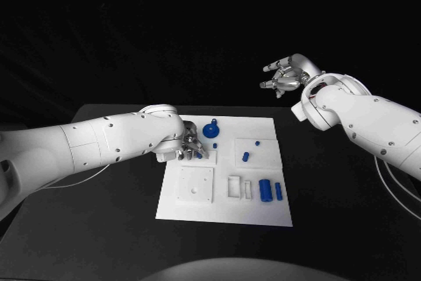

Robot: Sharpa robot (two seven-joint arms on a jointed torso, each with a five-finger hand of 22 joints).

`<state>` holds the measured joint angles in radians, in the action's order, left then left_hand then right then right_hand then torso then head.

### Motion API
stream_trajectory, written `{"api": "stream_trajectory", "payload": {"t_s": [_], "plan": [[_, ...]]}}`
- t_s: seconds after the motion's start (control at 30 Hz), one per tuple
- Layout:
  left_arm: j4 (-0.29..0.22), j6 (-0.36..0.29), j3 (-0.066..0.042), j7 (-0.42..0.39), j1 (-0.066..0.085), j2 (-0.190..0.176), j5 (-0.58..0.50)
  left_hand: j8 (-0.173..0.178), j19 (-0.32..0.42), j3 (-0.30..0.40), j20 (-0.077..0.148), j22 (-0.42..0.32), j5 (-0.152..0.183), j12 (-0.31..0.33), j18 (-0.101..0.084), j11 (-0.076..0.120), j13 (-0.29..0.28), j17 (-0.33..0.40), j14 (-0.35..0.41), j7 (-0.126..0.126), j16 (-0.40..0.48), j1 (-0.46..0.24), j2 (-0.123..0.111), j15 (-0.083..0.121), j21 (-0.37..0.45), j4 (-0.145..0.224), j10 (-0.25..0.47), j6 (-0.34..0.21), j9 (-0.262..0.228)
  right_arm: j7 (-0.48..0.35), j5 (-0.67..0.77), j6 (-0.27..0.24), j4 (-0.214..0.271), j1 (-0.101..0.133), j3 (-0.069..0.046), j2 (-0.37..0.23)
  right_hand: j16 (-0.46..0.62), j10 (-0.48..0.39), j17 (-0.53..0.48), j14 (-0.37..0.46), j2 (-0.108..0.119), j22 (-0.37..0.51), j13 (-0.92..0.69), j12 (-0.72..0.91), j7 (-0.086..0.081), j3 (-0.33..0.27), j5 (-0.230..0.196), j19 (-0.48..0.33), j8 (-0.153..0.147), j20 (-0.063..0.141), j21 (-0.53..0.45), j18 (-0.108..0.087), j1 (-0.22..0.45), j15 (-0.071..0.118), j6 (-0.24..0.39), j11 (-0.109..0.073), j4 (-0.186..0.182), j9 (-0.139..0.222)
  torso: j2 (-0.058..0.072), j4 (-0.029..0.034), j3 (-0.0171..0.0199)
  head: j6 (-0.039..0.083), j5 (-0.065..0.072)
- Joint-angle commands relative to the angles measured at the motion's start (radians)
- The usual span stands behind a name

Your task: Assemble the parts on the task board

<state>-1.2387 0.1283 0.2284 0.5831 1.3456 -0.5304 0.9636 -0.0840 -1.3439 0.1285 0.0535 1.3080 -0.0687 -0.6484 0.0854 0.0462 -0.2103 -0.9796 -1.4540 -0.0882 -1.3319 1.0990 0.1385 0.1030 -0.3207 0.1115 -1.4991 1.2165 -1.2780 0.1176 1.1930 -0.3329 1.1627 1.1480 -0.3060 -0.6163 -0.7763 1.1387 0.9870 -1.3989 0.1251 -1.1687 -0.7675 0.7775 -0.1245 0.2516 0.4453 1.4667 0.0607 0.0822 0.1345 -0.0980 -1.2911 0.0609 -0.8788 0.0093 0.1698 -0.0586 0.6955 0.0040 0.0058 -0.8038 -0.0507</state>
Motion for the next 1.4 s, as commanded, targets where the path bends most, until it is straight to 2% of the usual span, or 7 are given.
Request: {"api": "stream_trajectory", "payload": {"t_s": [0.03, 0.53, 0.7, 1.03, 1.4], "plan": [[0.003, 0.034, 0.013, 0.017, -0.023, 0.006, 0.006, 0.005, -0.007, -0.001, -0.002, 0.008, 0.005, -0.007, 0.019, 0.034, 0.002, 0.0, 0.0, 0.147, -0.003, 0.007, -0.006, 0.006, 0.007, -0.007, -0.016, 0.168, 0.001, -0.004, 0.002, 0.013, 0.002, 0.0, -0.001, 0.0, 0.006, -0.008, -0.001, 0.008, 0.001, -0.001, 0.001, -0.003, -0.007, 0.005, 0.005, 0.022, -0.002, -0.006, -0.004, -0.015, 0.007, -0.003, -0.002, 0.001, 0.003, -0.001, 0.0, 0.0002, -0.0002, -0.001, 0.0], [0.007, 0.036, 0.013, 0.017, -0.024, 0.006, 0.015, 0.003, -0.009, -0.013, 0.0, 0.01, 0.006, -0.009, 0.018, 0.033, 0.003, -0.002, -0.001, 0.148, -0.004, -0.003, -0.015, 0.006, 0.01, -0.021, -0.016, 0.172, -0.002, -0.003, 0.002, 0.014, 0.004, -0.001, -0.001, -0.002, 0.006, -0.008, -0.002, 0.008, 0.001, -0.004, 0.001, -0.003, -0.007, 0.003, 0.005, 0.023, -0.002, -0.006, -0.008, -0.014, 0.009, -0.003, -0.003, 0.002, 0.002, -0.001, 0.0, -0.0001, 0.0001, -0.002, 0.0], [0.008, 0.036, 0.013, 0.016, -0.024, 0.005, 0.025, 0.003, -0.01, -0.009, 0.0, 0.011, 0.007, -0.012, 0.017, 0.032, 0.003, -0.003, -0.001, 0.148, -0.005, 0.009, -0.016, 0.006, 0.011, -0.014, -0.016, 0.174, -0.005, -0.004, 0.002, 0.013, 0.004, -0.001, -0.001, -0.003, 0.006, -0.008, -0.002, 0.008, 0.001, -0.004, 0.001, -0.003, -0.007, 0.003, 0.005, 0.023, -0.002, -0.006, -0.008, -0.014, 0.009, -0.003, -0.003, 0.002, 0.002, -0.001, 0.0, -0.0001, 0.0003, -0.002, 0.0], [0.007, 0.04, 0.013, 0.014, -0.025, 0.003, 0.03, 0.006, -0.01, -0.019, -0.002, 0.012, 0.018, -0.012, 0.018, 0.032, 0.01, 0.0, 0.001, 0.148, -0.004, 0.032, 0.004, 0.006, 0.013, 0.004, -0.016, 0.175, -0.01, -0.003, 0.003, 0.014, 0.004, -0.001, -0.001, -0.003, 0.006, -0.008, -0.002, 0.008, 0.001, -0.004, 0.001, -0.003, -0.007, 0.003, 0.005, 0.023, -0.002, -0.006, -0.008, -0.014, 0.009, -0.003, -0.003, 0.002, 0.002, -0.001, 0.0, 0.0, 0.0, -0.003, 0.001], [0.008, 0.058, 0.013, 0.013, -0.025, 0.003, 0.021, 0.009, -0.01, -0.039, 0.003, 0.013, 0.02, -0.014, 0.013, 0.033, 0.018, -0.001, 0.001, 0.148, -0.004, 0.044, 0.01, 0.007, 0.017, 0.012, -0.017, 0.177, -0.011, -0.003, 0.003, 0.014, 0.003, -0.002, -0.001, -0.002, 0.006, -0.008, -0.002, 0.008, 0.001, -0.004, 0.001, -0.003, -0.007, 0.003, 0.005, 0.023, -0.002, -0.006, -0.008, -0.014, 0.009, -0.003, -0.003, 0.002, 0.002, -0.001, 0.0, 0.0002, 0.0005, -0.004, 0.0]]}}
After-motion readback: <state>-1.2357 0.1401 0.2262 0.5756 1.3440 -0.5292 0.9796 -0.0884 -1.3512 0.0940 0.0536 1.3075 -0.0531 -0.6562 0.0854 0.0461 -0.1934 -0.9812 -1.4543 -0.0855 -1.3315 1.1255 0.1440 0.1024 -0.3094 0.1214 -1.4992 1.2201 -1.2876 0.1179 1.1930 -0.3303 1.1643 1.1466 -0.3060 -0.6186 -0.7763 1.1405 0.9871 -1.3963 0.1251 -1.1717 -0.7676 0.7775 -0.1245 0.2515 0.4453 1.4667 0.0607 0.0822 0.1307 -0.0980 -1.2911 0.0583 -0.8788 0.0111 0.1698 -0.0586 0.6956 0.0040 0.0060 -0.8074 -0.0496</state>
